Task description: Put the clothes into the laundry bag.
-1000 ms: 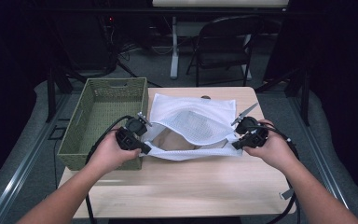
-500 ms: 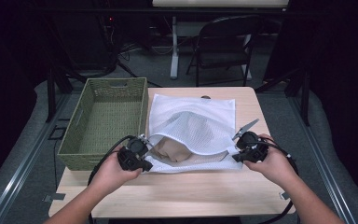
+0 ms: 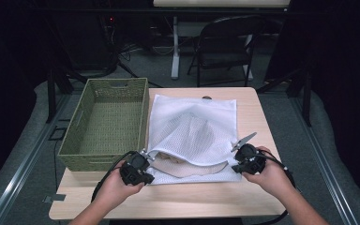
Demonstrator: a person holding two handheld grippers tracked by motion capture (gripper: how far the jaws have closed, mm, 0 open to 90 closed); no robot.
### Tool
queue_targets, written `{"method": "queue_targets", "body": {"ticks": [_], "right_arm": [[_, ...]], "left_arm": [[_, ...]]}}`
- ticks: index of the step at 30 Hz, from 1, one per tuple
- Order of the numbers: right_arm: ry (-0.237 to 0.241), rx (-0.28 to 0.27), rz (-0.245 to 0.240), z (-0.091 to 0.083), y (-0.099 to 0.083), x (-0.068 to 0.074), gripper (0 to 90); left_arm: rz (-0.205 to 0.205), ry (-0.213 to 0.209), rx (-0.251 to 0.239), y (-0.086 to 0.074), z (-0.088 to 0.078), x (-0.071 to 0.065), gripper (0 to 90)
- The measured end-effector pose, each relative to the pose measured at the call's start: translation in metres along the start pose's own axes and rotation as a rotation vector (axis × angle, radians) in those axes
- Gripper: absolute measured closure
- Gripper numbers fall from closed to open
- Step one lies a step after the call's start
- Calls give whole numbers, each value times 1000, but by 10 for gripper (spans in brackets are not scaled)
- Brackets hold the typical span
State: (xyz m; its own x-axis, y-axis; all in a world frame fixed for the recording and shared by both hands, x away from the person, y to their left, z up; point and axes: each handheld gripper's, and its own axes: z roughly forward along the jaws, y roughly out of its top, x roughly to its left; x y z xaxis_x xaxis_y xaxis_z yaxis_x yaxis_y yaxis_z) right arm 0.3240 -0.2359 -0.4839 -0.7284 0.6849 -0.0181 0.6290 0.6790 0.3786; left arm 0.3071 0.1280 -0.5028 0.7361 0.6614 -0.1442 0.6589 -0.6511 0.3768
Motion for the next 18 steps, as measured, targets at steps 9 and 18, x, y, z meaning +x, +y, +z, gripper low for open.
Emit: {"method": "queue_targets", "body": {"ticks": [9,18], "right_arm": [[45,-24,53,16,-15,4,847],[45,-25,81,31,-28,11,825]], "left_arm": [[-9,13,-6,-12,12,0,843],[-29,18,4,-22,22,3,834]]}}
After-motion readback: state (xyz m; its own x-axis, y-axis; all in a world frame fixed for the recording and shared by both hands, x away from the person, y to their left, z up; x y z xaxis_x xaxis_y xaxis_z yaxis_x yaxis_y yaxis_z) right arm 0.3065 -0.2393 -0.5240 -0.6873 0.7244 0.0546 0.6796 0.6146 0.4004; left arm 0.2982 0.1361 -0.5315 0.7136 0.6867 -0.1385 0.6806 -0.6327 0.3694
